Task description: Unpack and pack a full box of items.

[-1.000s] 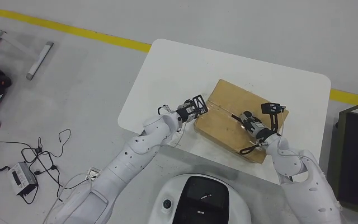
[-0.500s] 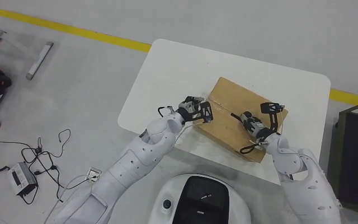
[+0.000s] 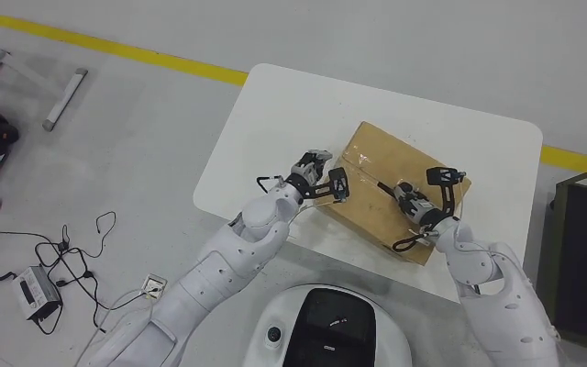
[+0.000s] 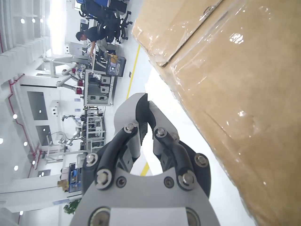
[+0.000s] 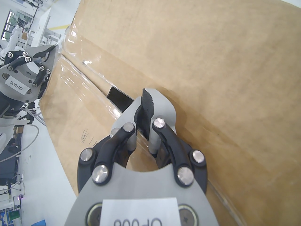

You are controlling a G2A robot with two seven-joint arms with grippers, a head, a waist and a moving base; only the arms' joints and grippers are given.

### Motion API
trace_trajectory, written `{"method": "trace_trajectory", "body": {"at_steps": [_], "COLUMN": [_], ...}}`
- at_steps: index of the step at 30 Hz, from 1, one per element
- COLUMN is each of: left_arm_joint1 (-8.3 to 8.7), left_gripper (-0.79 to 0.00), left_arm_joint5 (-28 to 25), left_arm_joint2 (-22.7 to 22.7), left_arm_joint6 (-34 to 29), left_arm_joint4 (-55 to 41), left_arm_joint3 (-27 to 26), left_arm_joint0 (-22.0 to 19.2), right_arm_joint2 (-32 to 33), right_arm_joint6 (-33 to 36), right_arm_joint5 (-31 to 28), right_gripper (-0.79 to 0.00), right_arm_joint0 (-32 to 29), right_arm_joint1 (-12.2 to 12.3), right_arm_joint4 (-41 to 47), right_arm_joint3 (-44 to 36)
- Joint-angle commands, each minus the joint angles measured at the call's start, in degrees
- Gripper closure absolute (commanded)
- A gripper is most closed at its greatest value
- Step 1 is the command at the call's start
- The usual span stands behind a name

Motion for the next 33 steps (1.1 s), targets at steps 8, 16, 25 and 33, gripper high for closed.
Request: {"method": "trace_trajectory", "body": {"at_steps": [8,16,25,33], "left_arm_joint1": [-0.37,-0.67,-1.62,-2.11], "left_gripper": [0.0,0.0,0.0,0.0], "left_arm_joint5": [-0.15,0.57,-3.51,-6.8], "left_arm_joint2": [0.08,-0.24,-3.09,-3.83], "left_arm_joint6": [1.23,-0.15,0.14,1.67], "left_arm_joint4": [3.44,7.17,-4.62,-9.57], "left_arm_joint3": [1.07,1.45,1.95,2.01], "left_arm_joint0": [0.04,0.06,-0.04,0.2], "right_arm_joint2": [-0.21,-0.67,0.12,1.6], "right_arm_joint6": [0.38,1.61,1.18,-3.92], "right_arm_joint5": [-0.23,0.14,-0.38,-2.65], "right_gripper": [0.0,0.0,0.0,0.0], "right_arm_joint0": [0.52,1.05,1.17,0.2], "right_arm_joint1": [-0.06,-0.09,-0.09,-0.19], "right_arm_joint4": [-0.05,-0.94,0.51,3.15], "right_arm_joint3": [0.11,0.85,0.1,-2.5]}}
